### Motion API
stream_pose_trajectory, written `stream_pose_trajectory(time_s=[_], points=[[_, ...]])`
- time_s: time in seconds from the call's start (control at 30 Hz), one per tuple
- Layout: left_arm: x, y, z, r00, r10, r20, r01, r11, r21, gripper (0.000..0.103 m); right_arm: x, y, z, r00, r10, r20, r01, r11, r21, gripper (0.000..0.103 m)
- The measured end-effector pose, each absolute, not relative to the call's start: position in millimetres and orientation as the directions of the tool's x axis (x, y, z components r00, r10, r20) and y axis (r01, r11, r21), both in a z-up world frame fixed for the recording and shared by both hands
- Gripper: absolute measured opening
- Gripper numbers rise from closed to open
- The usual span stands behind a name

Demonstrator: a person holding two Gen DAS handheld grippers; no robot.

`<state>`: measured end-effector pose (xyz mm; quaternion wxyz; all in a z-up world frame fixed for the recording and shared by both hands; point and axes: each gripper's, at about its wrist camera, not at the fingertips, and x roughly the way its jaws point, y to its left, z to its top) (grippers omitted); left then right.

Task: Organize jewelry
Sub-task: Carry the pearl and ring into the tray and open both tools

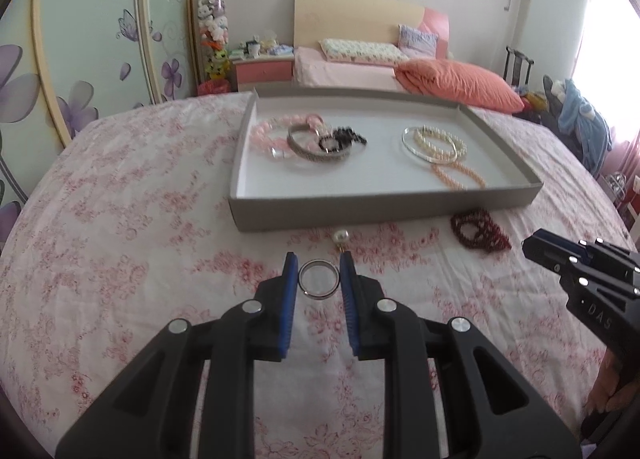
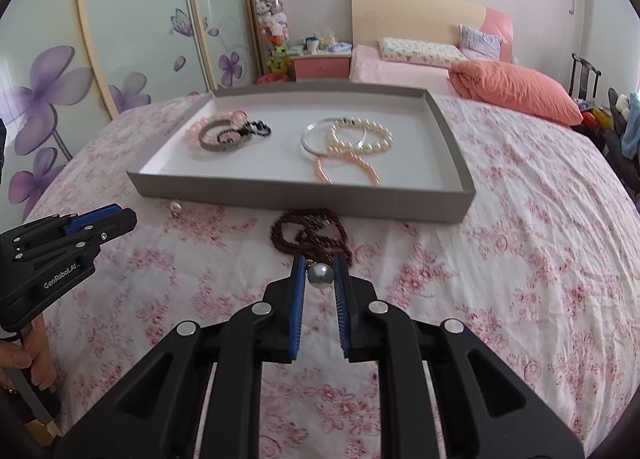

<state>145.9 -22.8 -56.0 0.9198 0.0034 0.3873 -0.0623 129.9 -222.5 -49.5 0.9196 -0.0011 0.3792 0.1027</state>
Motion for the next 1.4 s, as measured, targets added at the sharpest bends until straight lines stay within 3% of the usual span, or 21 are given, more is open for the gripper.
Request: stream_pose_trajectory(time_s=[0.93, 1.2, 1.4], points=[[165.0, -30.8, -0.2, 0.847, -0.076, -0.527, 0.089, 0.996, -0.001, 0.022, 142.3, -218.9, 26.9, 0.894, 0.159, -0.419, -0.168, 0.986, 0.016, 0.016], [201.0, -37.7, -1.5, 0.828, -0.124, -0.547, 0.115, 0.992, -0.05, 0.022, 177.2, -221.5, 21.9, 0.879, 0.185, -0.439, -0.181, 0.982, 0.053, 0.016], [240.1, -42.9, -18.3, 0.782, -0.146, -0.606, 0.125, 0.989, -0.077, 0.022, 216.7, -225.7, -1.6, 0.825, 0.206, -0.526, -0.174, 0.979, 0.111, 0.016]])
